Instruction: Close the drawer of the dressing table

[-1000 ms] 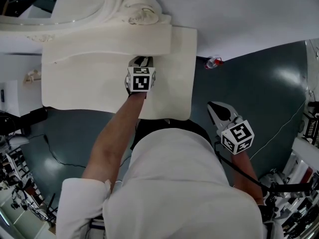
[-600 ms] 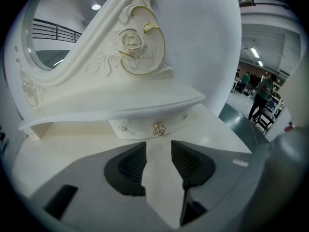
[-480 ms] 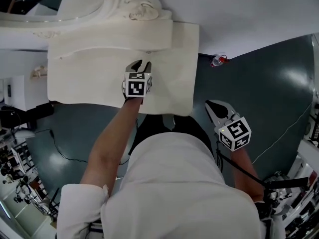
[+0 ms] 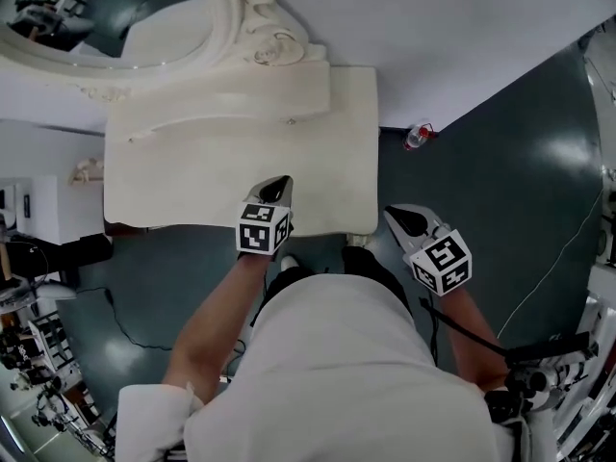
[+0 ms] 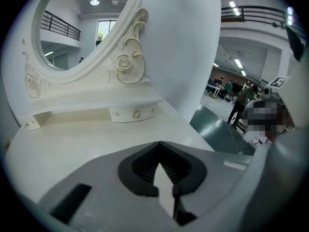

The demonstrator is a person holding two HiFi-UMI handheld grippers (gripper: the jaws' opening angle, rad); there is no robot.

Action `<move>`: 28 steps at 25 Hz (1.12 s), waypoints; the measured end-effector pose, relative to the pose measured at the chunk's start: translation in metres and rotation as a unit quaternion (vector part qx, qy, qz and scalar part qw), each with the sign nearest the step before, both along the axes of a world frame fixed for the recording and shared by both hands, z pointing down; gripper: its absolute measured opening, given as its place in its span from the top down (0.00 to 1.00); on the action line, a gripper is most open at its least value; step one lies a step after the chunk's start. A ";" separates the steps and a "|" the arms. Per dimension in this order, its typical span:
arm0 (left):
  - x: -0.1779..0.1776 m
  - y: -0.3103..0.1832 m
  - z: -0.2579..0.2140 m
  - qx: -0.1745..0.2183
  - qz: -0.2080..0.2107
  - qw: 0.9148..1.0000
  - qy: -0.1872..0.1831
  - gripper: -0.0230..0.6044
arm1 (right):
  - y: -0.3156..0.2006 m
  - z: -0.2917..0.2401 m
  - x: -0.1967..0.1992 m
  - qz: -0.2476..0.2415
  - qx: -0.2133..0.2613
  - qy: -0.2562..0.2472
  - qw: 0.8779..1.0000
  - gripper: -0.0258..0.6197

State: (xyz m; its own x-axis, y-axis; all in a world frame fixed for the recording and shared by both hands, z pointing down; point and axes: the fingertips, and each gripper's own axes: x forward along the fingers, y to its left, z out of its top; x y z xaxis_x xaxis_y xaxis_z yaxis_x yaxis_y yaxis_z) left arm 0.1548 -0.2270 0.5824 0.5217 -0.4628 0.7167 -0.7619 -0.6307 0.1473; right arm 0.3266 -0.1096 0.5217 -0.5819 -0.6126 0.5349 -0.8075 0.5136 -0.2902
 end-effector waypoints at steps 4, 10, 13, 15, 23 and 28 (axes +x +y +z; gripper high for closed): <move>-0.012 0.042 -0.038 -0.009 0.049 0.996 0.069 0.96 | 0.012 -0.013 -0.029 0.009 0.014 0.015 1.000 0.96; -0.075 0.100 -0.086 -0.019 0.109 0.983 0.144 0.96 | 0.031 -0.023 -0.099 0.018 0.020 0.020 0.999 0.96; -0.115 0.131 -0.100 -0.013 0.130 0.980 0.151 0.96 | 0.048 -0.028 -0.139 0.019 0.027 0.028 0.999 0.96; -0.139 0.148 -0.106 -0.011 0.147 0.977 0.151 0.96 | 0.058 -0.032 -0.165 0.021 0.032 0.033 0.999 0.96; -0.224 0.202 -0.117 0.013 0.187 0.969 0.158 0.96 | 0.107 -0.020 -0.260 0.031 0.024 0.043 0.998 0.96; -0.244 0.207 -0.113 0.013 0.175 0.972 0.158 0.96 | 0.107 -0.020 -0.282 0.011 0.027 0.047 0.998 0.96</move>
